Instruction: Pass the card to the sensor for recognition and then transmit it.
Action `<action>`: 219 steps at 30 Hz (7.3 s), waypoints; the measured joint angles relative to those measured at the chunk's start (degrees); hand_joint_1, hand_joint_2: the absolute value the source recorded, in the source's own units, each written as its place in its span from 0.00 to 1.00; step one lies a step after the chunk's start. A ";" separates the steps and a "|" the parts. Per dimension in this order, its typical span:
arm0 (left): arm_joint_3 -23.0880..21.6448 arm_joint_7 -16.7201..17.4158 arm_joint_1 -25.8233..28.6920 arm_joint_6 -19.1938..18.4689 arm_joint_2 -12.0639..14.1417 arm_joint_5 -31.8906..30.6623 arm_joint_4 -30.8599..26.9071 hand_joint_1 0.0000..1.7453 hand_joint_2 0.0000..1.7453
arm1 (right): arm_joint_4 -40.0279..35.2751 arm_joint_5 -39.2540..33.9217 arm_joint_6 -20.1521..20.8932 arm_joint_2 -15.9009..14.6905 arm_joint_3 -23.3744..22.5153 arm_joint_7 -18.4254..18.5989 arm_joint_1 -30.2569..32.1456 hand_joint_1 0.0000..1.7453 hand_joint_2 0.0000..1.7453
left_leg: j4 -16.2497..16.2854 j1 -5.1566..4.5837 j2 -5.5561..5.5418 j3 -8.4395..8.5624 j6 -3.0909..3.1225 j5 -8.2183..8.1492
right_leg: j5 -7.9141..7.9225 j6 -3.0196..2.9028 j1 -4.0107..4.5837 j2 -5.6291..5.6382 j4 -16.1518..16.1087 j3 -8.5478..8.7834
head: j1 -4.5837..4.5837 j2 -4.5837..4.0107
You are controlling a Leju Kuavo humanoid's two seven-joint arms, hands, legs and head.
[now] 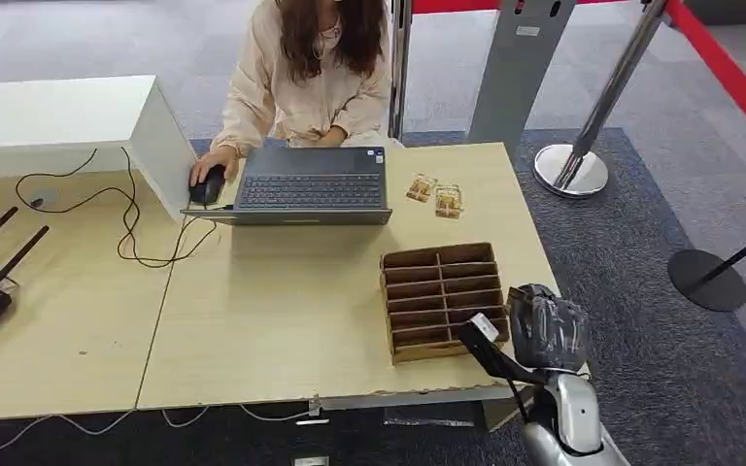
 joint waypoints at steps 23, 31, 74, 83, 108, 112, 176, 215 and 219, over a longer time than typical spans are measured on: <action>0.07 -0.11 0.02 -0.46 0.87 -0.53 0.00 0.00 0.00 | 0.70 -1.24 -0.04 0.55 -7.52 0.48 -0.18 1.00 1.00 | 0.00 0.00 -0.01 0.00 0.00 0.00 | 0.00 0.00 0.00 0.00 0.00 0.00 | 0.00 0.00; 0.07 -0.33 0.00 -0.46 0.90 -0.24 0.00 0.00 0.00 | 3.47 0.00 -0.02 1.57 -7.48 0.20 -0.24 1.00 1.00 | 0.00 0.00 -0.01 -0.01 0.00 0.00 | 0.00 0.00 0.00 0.00 0.00 0.00 | 0.00 0.00; 0.11 -1.97 -0.16 -0.46 0.68 -2.19 0.04 0.00 0.00 | -14.10 -5.44 4.06 0.24 1.22 9.55 -20.93 0.85 1.00 | 0.00 0.02 -0.03 -0.05 -0.04 0.05 | 0.04 0.03 -0.13 0.01 0.10 -0.01 | -0.02 0.00; 0.11 -1.68 -1.74 -0.02 -0.48 -2.38 -0.04 0.00 0.00 | -9.42 -8.15 4.72 4.46 11.14 8.48 -30.51 0.85 1.00 | 0.00 0.04 -0.06 -0.11 -0.04 0.05 | 0.04 0.03 -0.12 0.00 0.12 -0.03 | -0.02 0.00; 0.07 -2.54 -2.71 -0.07 -3.15 -3.13 -0.17 0.00 0.00 | 9.99 -9.51 0.31 15.74 22.16 1.29 -37.92 0.00 1.00 | 0.01 0.04 -0.10 -0.11 -0.05 0.05 | 0.04 0.03 0.02 -0.01 0.11 -0.12 | 0.00 0.00; 0.07 -2.54 -2.71 -0.09 -3.17 -3.32 -0.17 0.00 0.00 | 11.28 -9.29 0.24 16.46 22.18 -0.22 -37.89 0.00 1.00 | 0.01 0.03 -0.07 -0.12 -0.05 0.05 | 0.04 0.03 0.02 -0.01 0.10 -0.12 | 0.00 0.00; 0.20 -1.51 -1.02 -0.76 0.42 -3.19 -0.04 0.00 0.00 | -15.67 9.53 27.56 -6.80 25.11 4.83 -21.94 0.13 1.00 | 0.07 0.02 -0.03 -0.18 -0.03 0.03 | 0.04 0.03 0.03 0.01 0.03 -0.13 | 0.00 0.00; 0.22 -1.66 -1.55 -1.27 0.42 -3.52 -0.04 0.00 0.00 | -3.76 7.02 25.55 -4.52 26.29 6.36 -22.07 0.28 1.00 | 0.07 0.02 -0.04 -0.18 -0.03 0.04 | 0.04 0.03 0.03 0.00 0.03 -0.14 | 0.00 0.00; 0.22 -1.70 -1.39 -1.46 0.46 -3.48 -0.04 0.00 0.00 | -3.39 6.60 25.57 -4.94 25.83 6.82 -22.01 0.28 1.00 | 0.07 0.02 -0.03 -0.18 -0.03 0.04 | 0.04 0.03 0.03 0.00 0.02 -0.14 | 0.00 0.00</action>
